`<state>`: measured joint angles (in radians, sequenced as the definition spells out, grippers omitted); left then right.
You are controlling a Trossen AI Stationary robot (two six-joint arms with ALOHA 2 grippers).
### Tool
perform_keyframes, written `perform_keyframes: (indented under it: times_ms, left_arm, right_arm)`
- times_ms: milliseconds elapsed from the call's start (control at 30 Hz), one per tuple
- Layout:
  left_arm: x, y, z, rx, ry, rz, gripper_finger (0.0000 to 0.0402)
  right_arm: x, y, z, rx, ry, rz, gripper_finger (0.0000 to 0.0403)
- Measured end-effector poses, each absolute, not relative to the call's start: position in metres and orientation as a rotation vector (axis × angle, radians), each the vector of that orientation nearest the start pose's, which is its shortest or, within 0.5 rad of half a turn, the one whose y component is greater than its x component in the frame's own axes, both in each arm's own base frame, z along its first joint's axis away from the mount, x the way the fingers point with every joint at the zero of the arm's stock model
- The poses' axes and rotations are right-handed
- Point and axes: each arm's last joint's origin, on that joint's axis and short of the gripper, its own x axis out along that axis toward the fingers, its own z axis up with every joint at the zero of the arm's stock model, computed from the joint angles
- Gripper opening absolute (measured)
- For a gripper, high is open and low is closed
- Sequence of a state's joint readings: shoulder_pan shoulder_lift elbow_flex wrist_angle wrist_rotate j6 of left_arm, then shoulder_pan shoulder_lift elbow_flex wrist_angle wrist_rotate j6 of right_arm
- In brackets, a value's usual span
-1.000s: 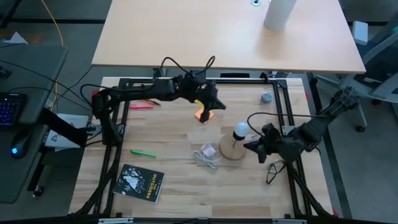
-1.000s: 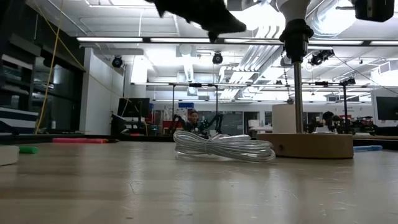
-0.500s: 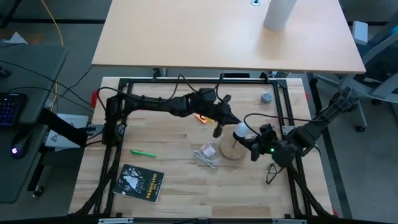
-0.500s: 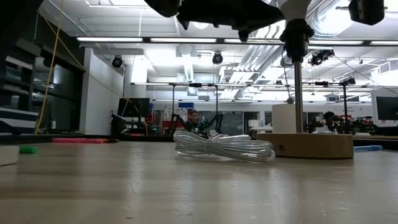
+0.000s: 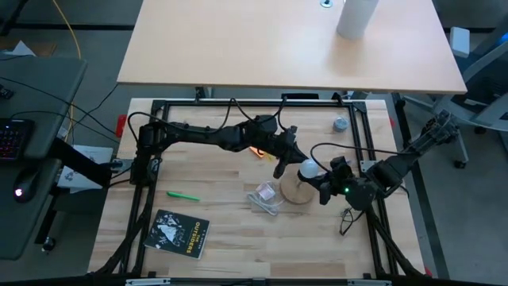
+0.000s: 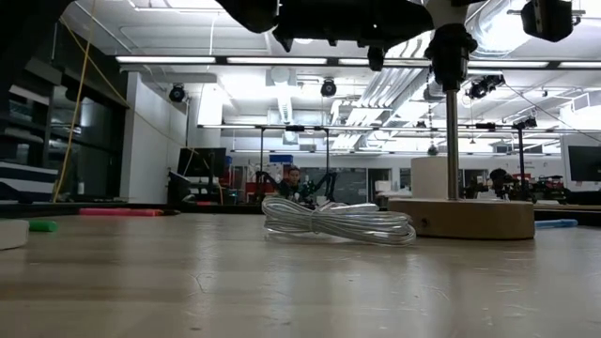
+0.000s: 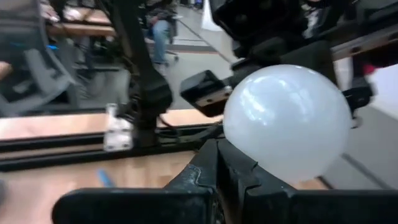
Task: Screw lightbulb
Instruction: Remove the white lightbulb from the lamp
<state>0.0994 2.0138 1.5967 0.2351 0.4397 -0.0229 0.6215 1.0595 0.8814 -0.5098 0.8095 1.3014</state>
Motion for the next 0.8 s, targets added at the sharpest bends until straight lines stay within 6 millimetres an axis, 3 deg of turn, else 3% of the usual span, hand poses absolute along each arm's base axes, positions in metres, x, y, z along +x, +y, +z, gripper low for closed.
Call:
perform_keyframes:
  times_ms: [333,467,667,800]
  left_arm:
    - [0.468,0.025,0.276,-0.213,0.287,-0.508,0.0]
    - [0.463,0.012,0.275,-0.24,0.352,-0.614,0.0]
    - [0.436,0.006,0.294,-0.135,0.47,-0.6,0.0]
    - [0.417,0.007,0.291,-0.066,0.632,-0.553,0.0]
  right_arm:
    - [0.164,0.096,0.299,0.785,0.382,-0.444,0.0]
    - [0.156,0.087,0.301,0.751,0.343,-0.504,0.0]
    - [0.146,0.078,0.304,0.727,0.353,-0.518,0.0]
    - [0.137,0.074,0.306,0.73,0.381,-0.5,0.0]
